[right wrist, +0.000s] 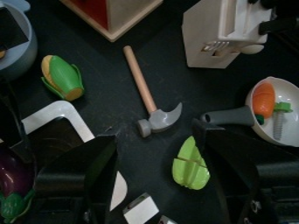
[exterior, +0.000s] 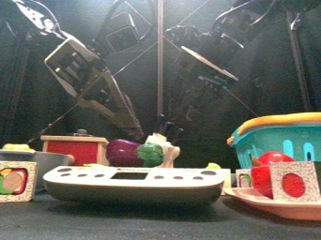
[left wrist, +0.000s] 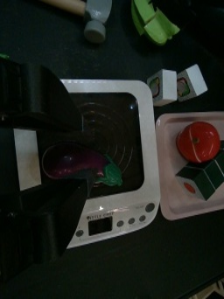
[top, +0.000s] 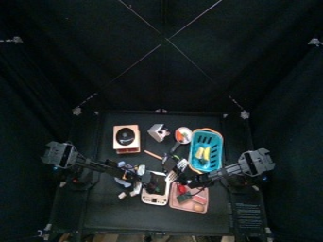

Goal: Place eggplant on stove

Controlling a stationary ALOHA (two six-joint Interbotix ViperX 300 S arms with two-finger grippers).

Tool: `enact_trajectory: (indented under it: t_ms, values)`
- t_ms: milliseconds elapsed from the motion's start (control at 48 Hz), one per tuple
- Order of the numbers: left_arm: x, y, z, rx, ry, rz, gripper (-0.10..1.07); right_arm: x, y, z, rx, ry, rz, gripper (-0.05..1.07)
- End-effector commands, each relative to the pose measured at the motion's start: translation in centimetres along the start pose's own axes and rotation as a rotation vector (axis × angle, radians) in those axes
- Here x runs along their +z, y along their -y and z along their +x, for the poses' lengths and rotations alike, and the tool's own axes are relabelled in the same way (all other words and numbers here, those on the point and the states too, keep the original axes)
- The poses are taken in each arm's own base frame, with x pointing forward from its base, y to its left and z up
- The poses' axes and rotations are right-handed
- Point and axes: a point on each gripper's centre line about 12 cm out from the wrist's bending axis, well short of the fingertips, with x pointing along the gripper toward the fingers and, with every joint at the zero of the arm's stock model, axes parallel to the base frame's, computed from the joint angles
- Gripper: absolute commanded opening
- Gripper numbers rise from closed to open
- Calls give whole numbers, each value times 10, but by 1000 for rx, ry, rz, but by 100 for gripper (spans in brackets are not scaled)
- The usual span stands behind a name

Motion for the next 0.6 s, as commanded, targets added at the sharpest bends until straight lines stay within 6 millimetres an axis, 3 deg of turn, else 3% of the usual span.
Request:
enact_trajectory:
  t_ms: [0, 583]
  values:
    - [13, -2, -4, 2, 41, 1, 75, 12, 3, -10, 18, 26, 27, 94]
    - [15, -1, -16, 14, 34, 5, 75, 10, 2, -9, 15, 23, 23, 94]
